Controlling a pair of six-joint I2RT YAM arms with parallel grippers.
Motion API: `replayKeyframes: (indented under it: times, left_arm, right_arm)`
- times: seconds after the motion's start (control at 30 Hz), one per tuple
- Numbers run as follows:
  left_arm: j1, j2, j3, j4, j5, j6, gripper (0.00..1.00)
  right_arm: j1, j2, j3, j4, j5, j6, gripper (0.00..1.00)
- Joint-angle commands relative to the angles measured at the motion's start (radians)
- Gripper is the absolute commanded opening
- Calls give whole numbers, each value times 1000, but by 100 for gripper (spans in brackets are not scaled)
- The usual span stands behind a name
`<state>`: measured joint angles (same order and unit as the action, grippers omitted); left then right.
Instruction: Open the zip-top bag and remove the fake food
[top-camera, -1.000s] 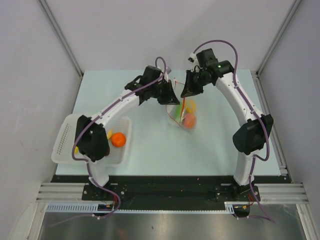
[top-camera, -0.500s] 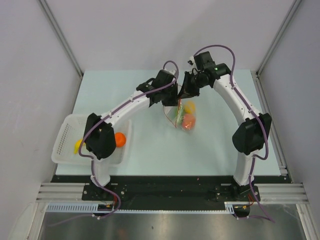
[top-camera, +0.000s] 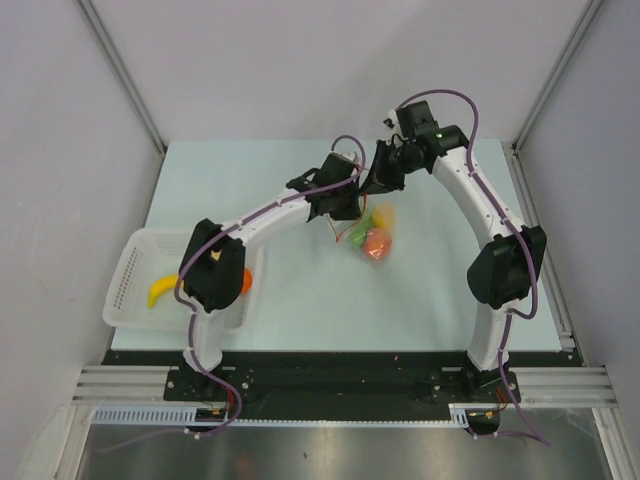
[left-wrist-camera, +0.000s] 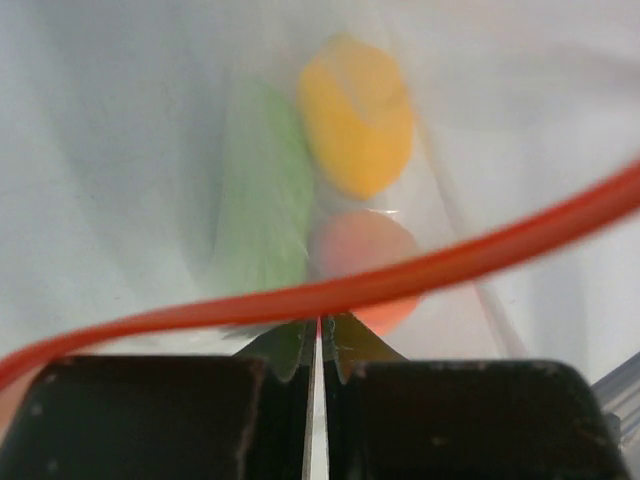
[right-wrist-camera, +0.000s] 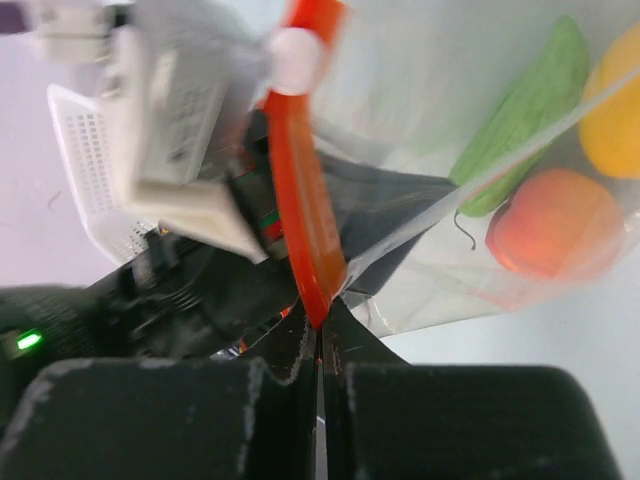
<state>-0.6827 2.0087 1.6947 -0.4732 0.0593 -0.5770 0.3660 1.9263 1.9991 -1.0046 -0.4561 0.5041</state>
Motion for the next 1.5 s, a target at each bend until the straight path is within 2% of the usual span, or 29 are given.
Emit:
replayKeyframes:
  times: [0.0, 0.3, 0.47, 0.5, 0.53, 0.6, 0.7, 0.87, 0.97, 1.0, 1.1, 1.27, 1.37, 1.47]
  left_arm:
    - [-9, 58, -15, 36, 24, -15, 7]
    - [-9, 165, 57, -31, -27, 28, 19]
    - [-9, 171, 23, -5, -30, 22, 35]
    - [-9, 170, 17, 1, -32, 25, 40]
    - [-11, 168, 14, 11, -29, 28, 49]
    - [-12, 171, 7, 11, -32, 37, 56]
    - [-12, 171, -21, 30, -16, 37, 61]
    - [-14, 179, -55, 77, 33, 26, 63]
    - [-14, 186, -38, 70, 45, 32, 58]
    - [-12, 183, -32, 58, 45, 32, 47]
    - [-11, 161, -1, 29, 60, 31, 27]
    - [-3, 130, 114, -56, 111, 17, 4]
    - [8, 113, 158, -97, 168, -7, 0]
    - [26, 98, 180, -139, 204, -49, 0]
  right_arm:
    - [-1, -27, 15, 12, -65, -4, 0]
    - [-9, -30, 6, -2, -70, -25, 0]
    - [-9, -39, -20, -5, -65, -36, 0]
    - [-10, -44, -28, -5, -67, -38, 0]
    - [-10, -44, -33, -5, -67, -42, 0]
    - [-12, -53, -57, -3, -65, -45, 0]
    - [-12, -64, -86, 6, -69, -45, 0]
    - [-13, -78, -128, 23, -66, -52, 0]
    - [-12, -87, -152, 29, -59, -67, 0]
    - [-13, -89, -161, 29, -58, -73, 0]
    - [-7, -101, -175, 28, -36, -124, 0]
    - [22, -122, -194, 17, -1, -220, 0]
    - [31, -141, -221, 9, 40, -259, 0]
    - [31, -158, -255, 29, 51, -276, 0]
